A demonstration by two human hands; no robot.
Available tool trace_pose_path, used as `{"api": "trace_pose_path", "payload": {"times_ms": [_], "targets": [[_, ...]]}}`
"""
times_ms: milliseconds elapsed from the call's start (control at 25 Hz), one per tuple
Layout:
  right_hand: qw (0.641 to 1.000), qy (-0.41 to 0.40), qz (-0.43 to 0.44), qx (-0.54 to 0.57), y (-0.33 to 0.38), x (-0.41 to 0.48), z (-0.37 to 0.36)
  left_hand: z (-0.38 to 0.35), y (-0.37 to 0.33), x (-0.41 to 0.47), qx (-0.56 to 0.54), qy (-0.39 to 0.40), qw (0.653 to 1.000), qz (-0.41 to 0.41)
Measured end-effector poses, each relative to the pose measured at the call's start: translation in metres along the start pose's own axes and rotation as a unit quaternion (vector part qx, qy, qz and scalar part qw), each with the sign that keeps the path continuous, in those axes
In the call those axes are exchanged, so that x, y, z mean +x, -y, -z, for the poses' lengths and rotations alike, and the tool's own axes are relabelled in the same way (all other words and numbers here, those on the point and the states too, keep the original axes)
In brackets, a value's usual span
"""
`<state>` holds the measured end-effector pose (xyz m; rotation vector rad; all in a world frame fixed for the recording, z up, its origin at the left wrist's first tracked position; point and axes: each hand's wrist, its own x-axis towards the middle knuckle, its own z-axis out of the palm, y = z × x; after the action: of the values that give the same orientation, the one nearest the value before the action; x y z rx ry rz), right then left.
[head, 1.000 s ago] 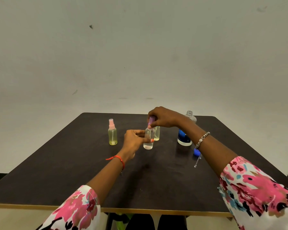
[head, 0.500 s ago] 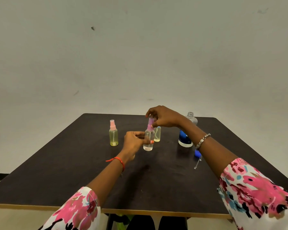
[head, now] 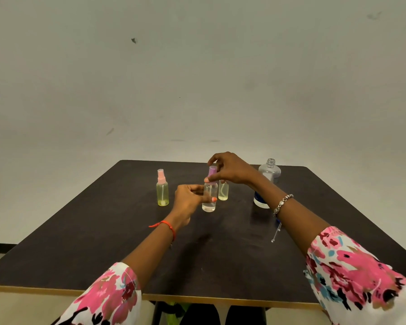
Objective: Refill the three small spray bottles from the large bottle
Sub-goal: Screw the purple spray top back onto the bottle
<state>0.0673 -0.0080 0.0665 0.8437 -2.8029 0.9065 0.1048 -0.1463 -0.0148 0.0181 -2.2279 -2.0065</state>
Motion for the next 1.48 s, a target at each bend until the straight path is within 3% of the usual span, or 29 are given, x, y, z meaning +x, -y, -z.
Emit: {"api": "trace_pose_path", "payload": {"times_ms": [240, 440, 640, 800, 960, 1360, 1480], "targets": [[0.998, 0.034, 0.021, 0.055, -0.005, 0.0, 0.002, 0.001, 0.0, 0.0, -0.01, -0.002, 1.0, -0.004], [0.999, -0.038, 0.005, 0.015, -0.006, 0.0, -0.01, 0.0, 0.001, -0.002, -0.002, 0.001, 1.0, -0.009], [0.996, 0.011, 0.014, 0.09, -0.008, -0.001, -0.006, 0.004, 0.001, 0.0, -0.014, -0.002, 1.0, -0.009], [0.999, -0.029, 0.005, 0.041, -0.008, 0.001, -0.015, 0.005, 0.002, 0.0, -0.01, -0.002, 1.0, -0.009], [0.998, 0.022, -0.01, 0.056, -0.01, 0.002, -0.017, 0.007, 0.003, 0.0, -0.016, 0.001, 1.0, -0.007], [0.988, -0.123, -0.026, 0.091, -0.003, 0.004, -0.043, 0.011, 0.009, 0.001, -0.046, -0.02, 0.999, -0.022], [0.988, -0.094, -0.04, 0.119, -0.003, 0.006, -0.048, 0.015, 0.011, 0.007, -0.053, -0.03, 0.998, -0.032]]}}
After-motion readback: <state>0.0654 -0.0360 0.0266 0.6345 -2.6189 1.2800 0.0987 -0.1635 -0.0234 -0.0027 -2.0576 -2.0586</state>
